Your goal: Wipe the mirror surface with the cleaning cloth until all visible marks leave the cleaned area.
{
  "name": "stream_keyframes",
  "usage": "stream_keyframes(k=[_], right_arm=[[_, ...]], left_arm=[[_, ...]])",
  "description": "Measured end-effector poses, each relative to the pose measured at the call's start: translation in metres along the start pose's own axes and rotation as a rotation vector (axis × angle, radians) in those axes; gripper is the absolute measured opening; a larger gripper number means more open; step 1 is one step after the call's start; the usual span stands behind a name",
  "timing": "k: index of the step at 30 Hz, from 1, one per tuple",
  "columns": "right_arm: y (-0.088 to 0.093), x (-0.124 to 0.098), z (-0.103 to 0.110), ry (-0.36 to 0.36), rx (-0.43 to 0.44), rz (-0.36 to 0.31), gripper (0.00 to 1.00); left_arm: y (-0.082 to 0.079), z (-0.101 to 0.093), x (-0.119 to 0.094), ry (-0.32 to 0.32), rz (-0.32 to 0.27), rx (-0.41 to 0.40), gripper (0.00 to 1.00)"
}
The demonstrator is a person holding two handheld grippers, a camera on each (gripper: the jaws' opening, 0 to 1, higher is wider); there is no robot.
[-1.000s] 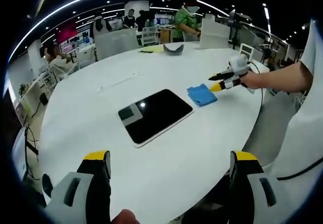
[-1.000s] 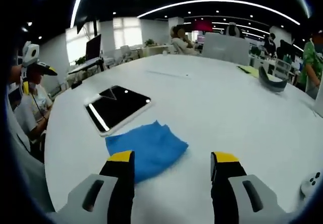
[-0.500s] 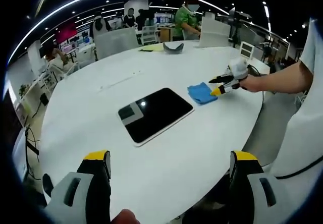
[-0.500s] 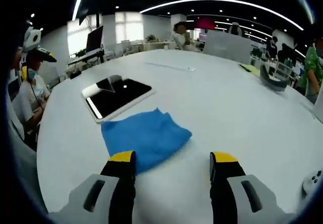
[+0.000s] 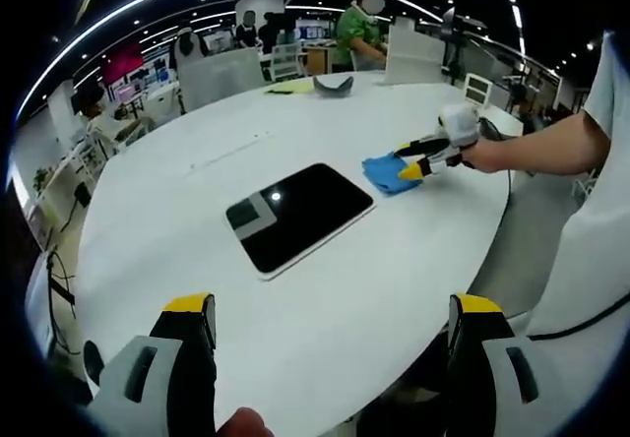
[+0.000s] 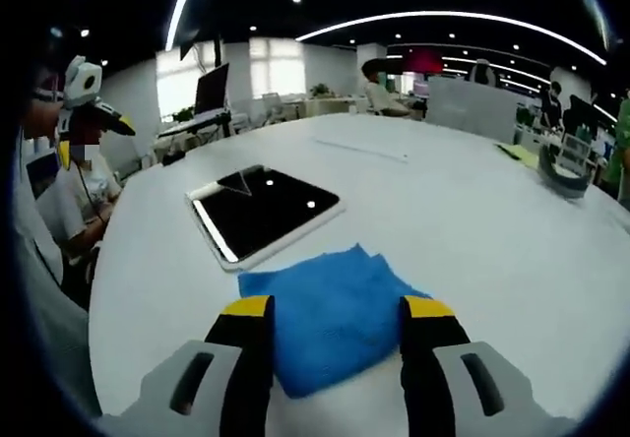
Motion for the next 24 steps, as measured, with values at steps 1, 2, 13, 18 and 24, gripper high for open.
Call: stream_keyframes(k=[1,2,13,18,24], right_arm=[[0.002,0.003,0.002,-0.004,-0.015,-0.002,0.51],[0.001,0.003,0.002,0.003,-0.061,-0.047,0.52],[0.012,0.009,-0.007,0.027,-0.027,-0.048,0.47],[0.012,0.008,-0.008,0.030,-0.019,-0.048,0.29],[0.013,0.008,-0.004,0.027,-0.018,-0.047,0.17]], left_arm=[[-0.001,0.000,0.000,0.002,-0.003,0.000,0.99],[-0.001,0.000,0.000,0.004,-0.004,-0.001,0.99],[0.003,0.002,-0.002,0.006,0.006,0.004,0.99],[0.005,0.003,-0.001,0.007,0.006,0.003,0.99],[0.011,0.001,0.000,0.012,0.021,0.015,0.99]])
Point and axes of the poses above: the point that each gripper's makers call its tool centre point, and the gripper's own axes: x roughly forward along the fingers, z roughly to its left, y roughly out of its underside, the point moved 8 cm from there along -x, roughly backward along the fingers, and after that the axes turned 9 degrees about -z, right-handed, at the moved point
